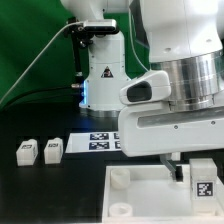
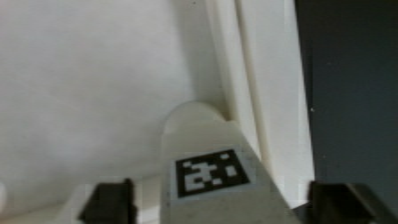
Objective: Assemble one leg
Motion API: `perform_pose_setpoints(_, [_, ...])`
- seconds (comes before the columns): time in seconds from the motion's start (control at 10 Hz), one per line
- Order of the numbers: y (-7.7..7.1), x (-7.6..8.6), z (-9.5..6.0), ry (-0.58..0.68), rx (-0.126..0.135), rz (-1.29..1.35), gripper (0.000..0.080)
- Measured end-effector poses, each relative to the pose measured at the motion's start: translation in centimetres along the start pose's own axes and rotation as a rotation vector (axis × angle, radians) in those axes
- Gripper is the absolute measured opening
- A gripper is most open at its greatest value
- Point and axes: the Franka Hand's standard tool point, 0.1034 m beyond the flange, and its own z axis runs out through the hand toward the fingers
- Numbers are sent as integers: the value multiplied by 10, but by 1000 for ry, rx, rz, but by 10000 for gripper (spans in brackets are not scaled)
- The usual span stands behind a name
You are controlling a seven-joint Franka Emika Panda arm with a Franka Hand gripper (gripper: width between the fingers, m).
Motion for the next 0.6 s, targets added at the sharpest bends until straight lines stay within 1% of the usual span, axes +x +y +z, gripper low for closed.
perform_pose_setpoints(0.1, [0,0,0,0,3,43,392])
perform_pose_setpoints(0.2, [-1,0,0,1,6,158,292])
perform_pose_setpoints(0.3, [-1,0,0,1,7,208,292])
perform_pose_setpoints(0.4, [-2,2,-1,-1,13,381,292])
perform_pose_setpoints(0.6, [-5,4,-3,-18,20,812,292])
